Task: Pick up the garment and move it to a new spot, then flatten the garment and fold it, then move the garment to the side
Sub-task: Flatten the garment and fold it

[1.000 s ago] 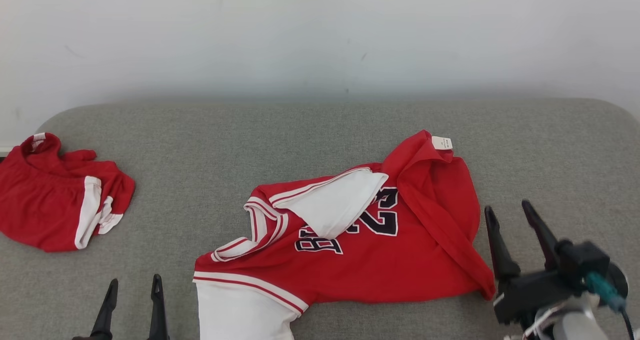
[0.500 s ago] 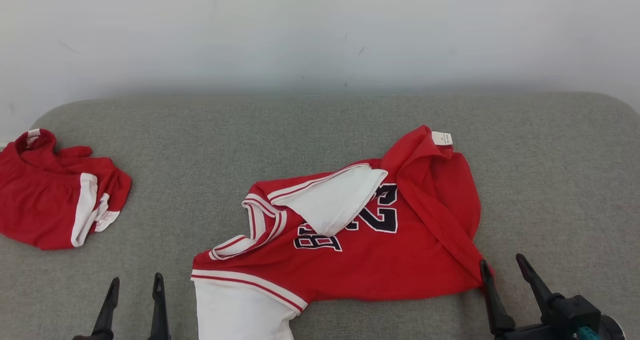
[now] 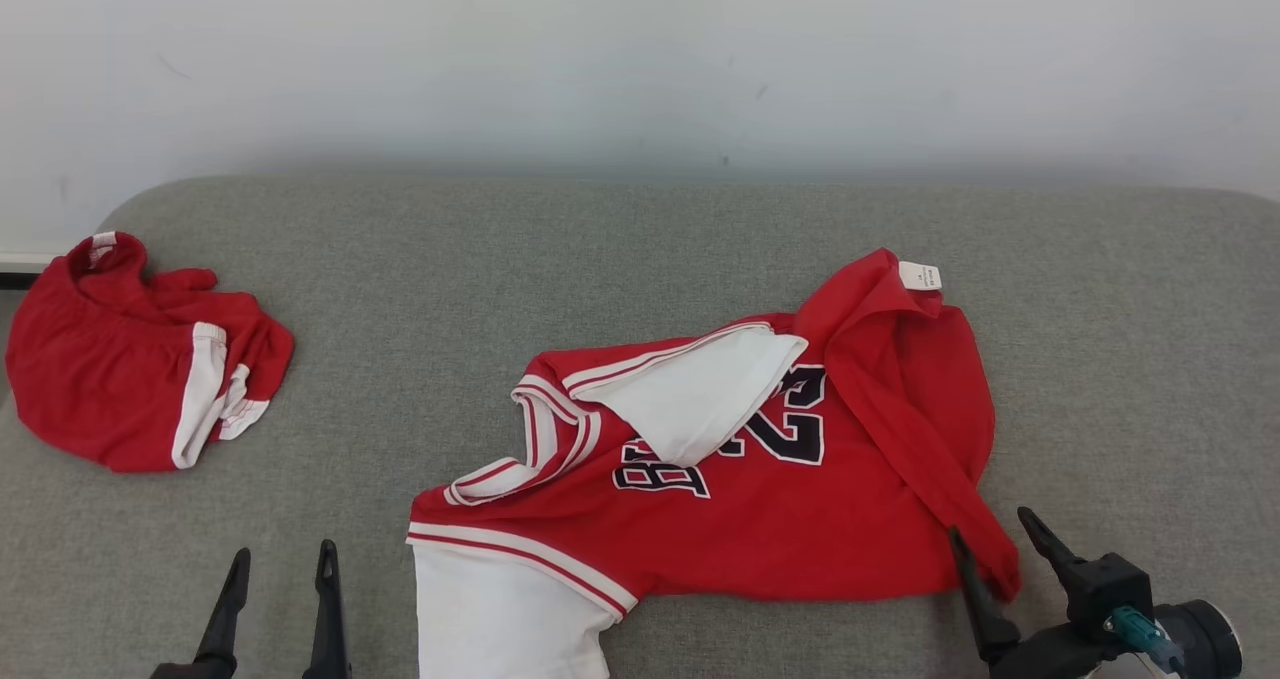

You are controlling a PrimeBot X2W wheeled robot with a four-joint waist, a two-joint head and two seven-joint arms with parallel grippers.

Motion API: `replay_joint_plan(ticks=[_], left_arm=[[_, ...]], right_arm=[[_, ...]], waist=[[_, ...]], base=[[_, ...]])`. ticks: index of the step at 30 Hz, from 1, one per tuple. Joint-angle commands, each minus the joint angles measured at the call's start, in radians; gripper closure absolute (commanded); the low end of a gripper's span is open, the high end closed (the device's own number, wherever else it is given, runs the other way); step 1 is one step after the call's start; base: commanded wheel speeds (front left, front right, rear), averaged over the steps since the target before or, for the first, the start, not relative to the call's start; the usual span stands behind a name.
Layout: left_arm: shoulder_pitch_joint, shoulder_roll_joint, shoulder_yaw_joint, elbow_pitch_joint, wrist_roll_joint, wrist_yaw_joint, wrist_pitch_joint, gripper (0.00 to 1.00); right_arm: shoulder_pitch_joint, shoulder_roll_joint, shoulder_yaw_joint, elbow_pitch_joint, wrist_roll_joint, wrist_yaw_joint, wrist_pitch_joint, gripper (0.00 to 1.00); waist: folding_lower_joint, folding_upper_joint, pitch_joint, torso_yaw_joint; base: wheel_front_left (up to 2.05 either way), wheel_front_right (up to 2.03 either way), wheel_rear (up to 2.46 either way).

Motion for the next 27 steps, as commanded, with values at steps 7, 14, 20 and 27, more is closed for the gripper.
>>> replay_joint_plan(ticks=[7,14,20,27], left_arm=[[-0.008,-0.001,0.002,-0.001,-0.006,0.002,-0.003,0.0],[-0.001,-0.001,0.009,-0.002,-0.002,0.002,-0.003,0.0],[0.002,-0.001,0.009,0.0,0.0,0.002,-0.003,0.0],[0.01,-0.001,0.002,0.004,-0.005,0.002,-0.003,0.0]], right_arm=[[-0.039,0.004,-0.001,0.102,-0.044,-0.002,-0.006,0.75],[-0.074,0.015,-0.027,0.149,-0.053,-0.002,-0.041,1.0],[-0.089,0.04,-0.087,0.142,0.054,-0.002,-0.06,1.0],[-0.112,0.004,-0.077,0.194,0.195,-0.002,-0.019,0.0]], waist=[[0.0,0.0,0.012,0.019],[0.0,0.0,0.011,0.011],[0.0,0.0,0.004,0.0],[0.0,0.0,-0.007,-0.011]], base=[[0.0,0.0,0.0],[0.0,0.0,0.0],[0.0,0.0,0.0],[0.0,0.0,0.0]])
